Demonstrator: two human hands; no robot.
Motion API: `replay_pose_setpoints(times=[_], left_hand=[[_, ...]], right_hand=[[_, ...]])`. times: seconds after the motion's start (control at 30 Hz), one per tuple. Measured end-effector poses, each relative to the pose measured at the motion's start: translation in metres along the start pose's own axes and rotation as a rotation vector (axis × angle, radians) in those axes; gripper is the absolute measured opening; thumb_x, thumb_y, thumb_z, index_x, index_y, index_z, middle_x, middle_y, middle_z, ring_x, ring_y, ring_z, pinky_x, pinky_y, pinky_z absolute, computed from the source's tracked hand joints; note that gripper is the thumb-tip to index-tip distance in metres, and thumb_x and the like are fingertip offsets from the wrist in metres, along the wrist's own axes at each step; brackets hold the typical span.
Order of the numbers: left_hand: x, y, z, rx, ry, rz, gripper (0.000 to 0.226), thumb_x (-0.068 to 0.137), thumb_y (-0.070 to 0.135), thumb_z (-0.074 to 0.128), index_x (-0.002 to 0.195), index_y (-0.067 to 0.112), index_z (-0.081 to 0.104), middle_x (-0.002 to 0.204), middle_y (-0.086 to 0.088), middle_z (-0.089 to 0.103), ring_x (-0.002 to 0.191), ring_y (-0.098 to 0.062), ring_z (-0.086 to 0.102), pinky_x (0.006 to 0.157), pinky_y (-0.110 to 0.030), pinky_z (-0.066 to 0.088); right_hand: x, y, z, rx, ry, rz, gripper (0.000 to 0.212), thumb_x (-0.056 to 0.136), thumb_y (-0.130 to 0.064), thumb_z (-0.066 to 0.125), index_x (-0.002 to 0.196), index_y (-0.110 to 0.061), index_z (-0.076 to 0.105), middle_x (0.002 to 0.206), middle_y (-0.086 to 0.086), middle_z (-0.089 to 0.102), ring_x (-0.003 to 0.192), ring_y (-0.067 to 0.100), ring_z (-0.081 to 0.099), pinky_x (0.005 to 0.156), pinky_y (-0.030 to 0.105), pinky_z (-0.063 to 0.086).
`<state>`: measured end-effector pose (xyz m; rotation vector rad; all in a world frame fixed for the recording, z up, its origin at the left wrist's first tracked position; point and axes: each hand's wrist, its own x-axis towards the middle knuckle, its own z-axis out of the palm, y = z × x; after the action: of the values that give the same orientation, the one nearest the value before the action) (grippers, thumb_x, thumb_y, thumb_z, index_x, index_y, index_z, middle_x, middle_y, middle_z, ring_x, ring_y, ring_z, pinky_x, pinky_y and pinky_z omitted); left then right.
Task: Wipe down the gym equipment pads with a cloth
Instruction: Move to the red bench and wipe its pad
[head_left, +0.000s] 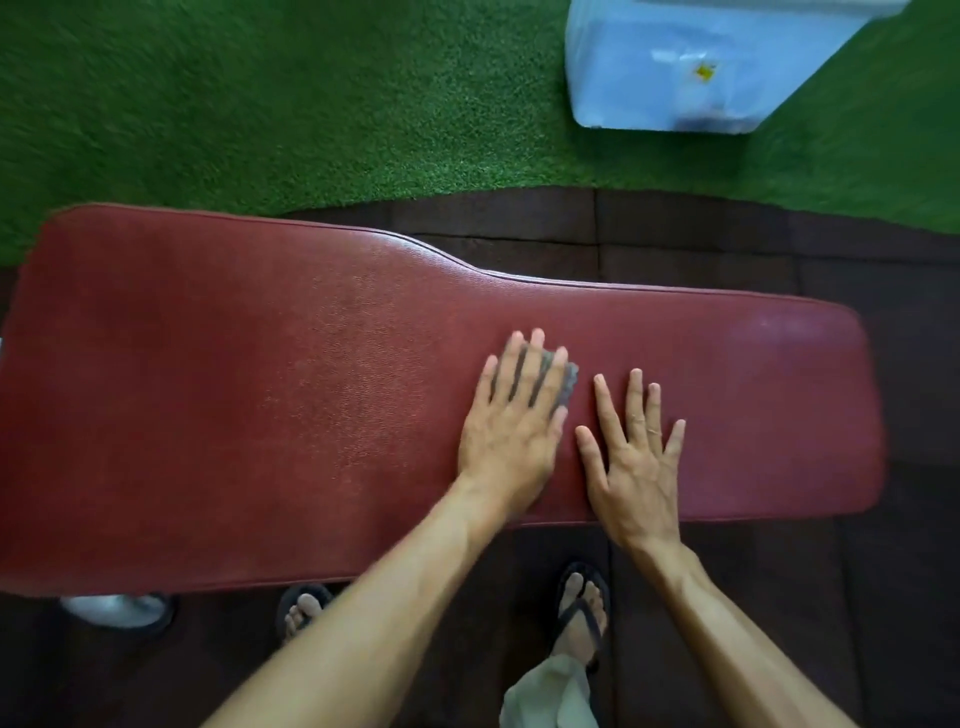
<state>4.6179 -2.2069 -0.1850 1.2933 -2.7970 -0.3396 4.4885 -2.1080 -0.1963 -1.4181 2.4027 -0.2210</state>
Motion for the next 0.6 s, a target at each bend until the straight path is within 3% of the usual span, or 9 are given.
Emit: replay_pose_setpoints(times=[0.13, 0.23, 0.3, 0.43, 0.6], left_hand=[[0.059, -0.06, -0.022, 0.047, 0.015, -0.246, 0.063, 0.101, 0.042, 0.021, 0.159, 0.02, 0.008, 0.168, -0.008, 0.004, 0.155, -0.029, 0.001, 0.125, -0.047, 0.001], [0.017, -0.073, -0.029, 0.03, 0.057, -0.342, 0.063, 0.104, 0.043, 0.023, 0.159, 0.02, 0.004, 0.168, -0.011, -0.002, 0.155, -0.031, -0.003, 0.125, -0.046, 0.001], [-0.032, -0.039, -0.019, 0.071, 0.059, -0.375, 0.063, 0.105, 0.04, 0.026, 0.159, 0.017, 0.005, 0.167, -0.015, 0.0, 0.154, -0.035, -0.001, 0.126, -0.049, 0.009], [-0.061, 0.054, 0.013, 0.034, 0.03, -0.281, 0.066, 0.102, 0.04, 0.035, 0.159, 0.014, 0.013, 0.166, -0.017, 0.008, 0.154, -0.036, 0.008, 0.123, -0.051, 0.019], [0.044, 0.066, 0.02, -0.015, 0.007, -0.145, 0.063, 0.101, 0.039, 0.031, 0.159, 0.019, 0.016, 0.167, -0.011, 0.009, 0.155, -0.031, 0.006, 0.124, -0.052, 0.014]], right_hand=[[0.012, 0.022, -0.008, 0.017, -0.007, -0.019, 0.063, 0.098, -0.06, 0.02, 0.157, -0.041, 0.008, 0.167, -0.007, -0.012, 0.154, 0.018, -0.015, 0.121, 0.059, -0.004], [0.024, 0.041, -0.015, 0.0, -0.013, -0.043, 0.064, 0.098, -0.062, 0.022, 0.156, -0.042, 0.008, 0.167, -0.006, -0.012, 0.153, 0.019, -0.016, 0.12, 0.06, -0.005], [0.026, 0.049, -0.017, -0.028, -0.021, -0.077, 0.064, 0.098, -0.061, 0.023, 0.157, -0.042, 0.008, 0.167, -0.004, -0.011, 0.154, 0.021, -0.015, 0.12, 0.061, -0.004], [0.027, 0.054, -0.016, -0.005, -0.013, -0.087, 0.063, 0.099, -0.058, 0.024, 0.157, -0.039, 0.009, 0.168, -0.002, -0.009, 0.154, 0.021, -0.013, 0.121, 0.059, -0.004], [0.03, 0.07, -0.021, 0.065, -0.011, -0.087, 0.061, 0.1, -0.054, 0.025, 0.158, -0.037, 0.011, 0.168, -0.002, -0.008, 0.154, 0.019, -0.012, 0.123, 0.055, -0.002]])
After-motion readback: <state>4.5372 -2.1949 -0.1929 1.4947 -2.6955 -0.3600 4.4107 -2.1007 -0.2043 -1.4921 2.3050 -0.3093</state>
